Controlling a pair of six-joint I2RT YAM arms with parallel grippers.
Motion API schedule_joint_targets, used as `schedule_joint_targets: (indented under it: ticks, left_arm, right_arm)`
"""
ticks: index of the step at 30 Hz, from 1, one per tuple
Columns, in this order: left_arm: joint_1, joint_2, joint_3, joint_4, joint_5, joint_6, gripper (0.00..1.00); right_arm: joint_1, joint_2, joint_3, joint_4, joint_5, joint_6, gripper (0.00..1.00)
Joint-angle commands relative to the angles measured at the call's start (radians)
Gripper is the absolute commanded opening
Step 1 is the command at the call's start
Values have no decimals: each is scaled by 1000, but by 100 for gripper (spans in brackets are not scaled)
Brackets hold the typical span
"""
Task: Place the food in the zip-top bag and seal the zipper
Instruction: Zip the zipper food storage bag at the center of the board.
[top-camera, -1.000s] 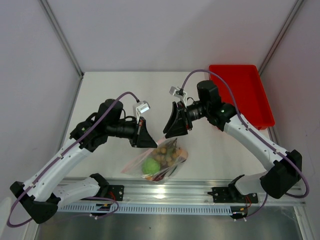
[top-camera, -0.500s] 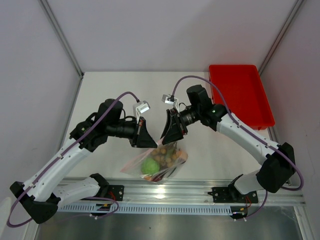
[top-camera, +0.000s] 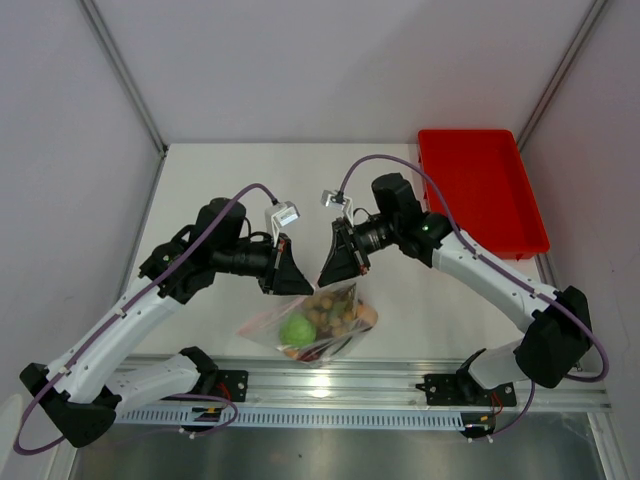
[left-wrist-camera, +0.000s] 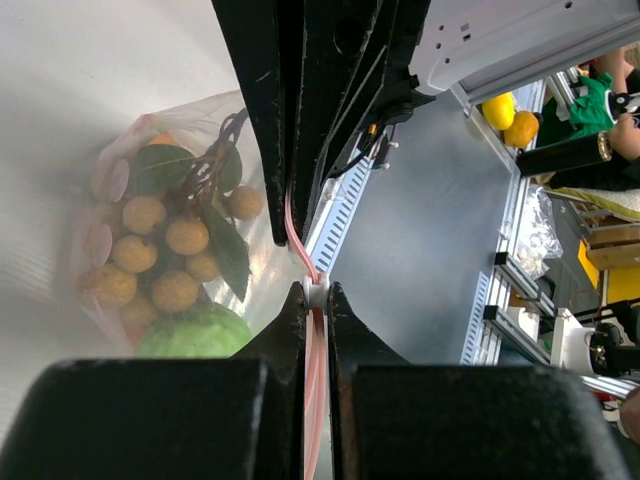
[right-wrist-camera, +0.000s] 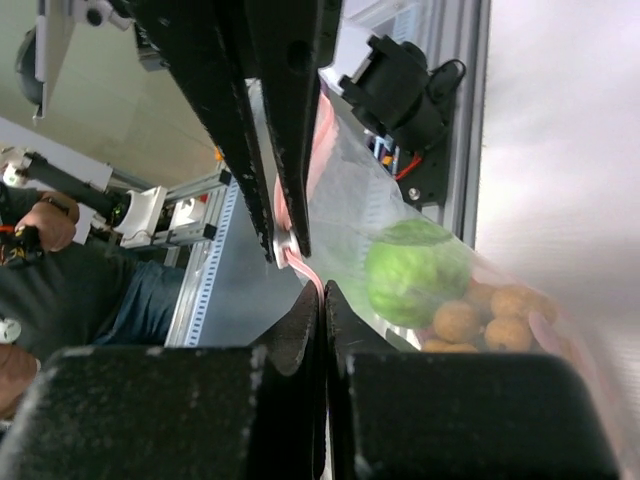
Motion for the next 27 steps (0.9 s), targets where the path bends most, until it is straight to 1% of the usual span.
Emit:
schedule_joint_targets:
  ticks: [1, 2, 4, 10, 14, 17, 21, 23, 27]
  left_arm:
    - [-3, -18, 28, 7, 29, 14, 1]
    - [-5, -21, 30, 2, 17, 16, 1]
    - [-5, -24, 28, -9, -2, 17, 1]
    - [-3, -35, 18, -50, -54, 25, 1]
    - [-3, -55, 9, -64, -81, 25, 1]
    - [-3, -70, 12, -87, -117, 28, 1]
    - [-3, -85, 19, -142, -206, 25, 1]
    - [-3, -93, 25, -157, -256, 22, 1]
    - [-3, -110, 18, -174, -304, 9, 1]
  right_arm:
    - [-21, -43, -46, 163, 137, 125, 0]
    - [-26, -51, -57, 190, 188, 142, 0]
    - [-53, -75, -89, 223, 241, 191, 0]
    - [-125, -138, -143, 214, 451, 236, 0]
    - [-193, -170, -162, 154, 557, 228, 0]
    - [-201, -195, -160, 83, 647, 189, 0]
    - [-208, -239, -175, 40, 742, 167, 0]
    - [-216, -252, -180, 25, 756, 162, 0]
    - [-220, -281, -194, 20, 769, 162, 0]
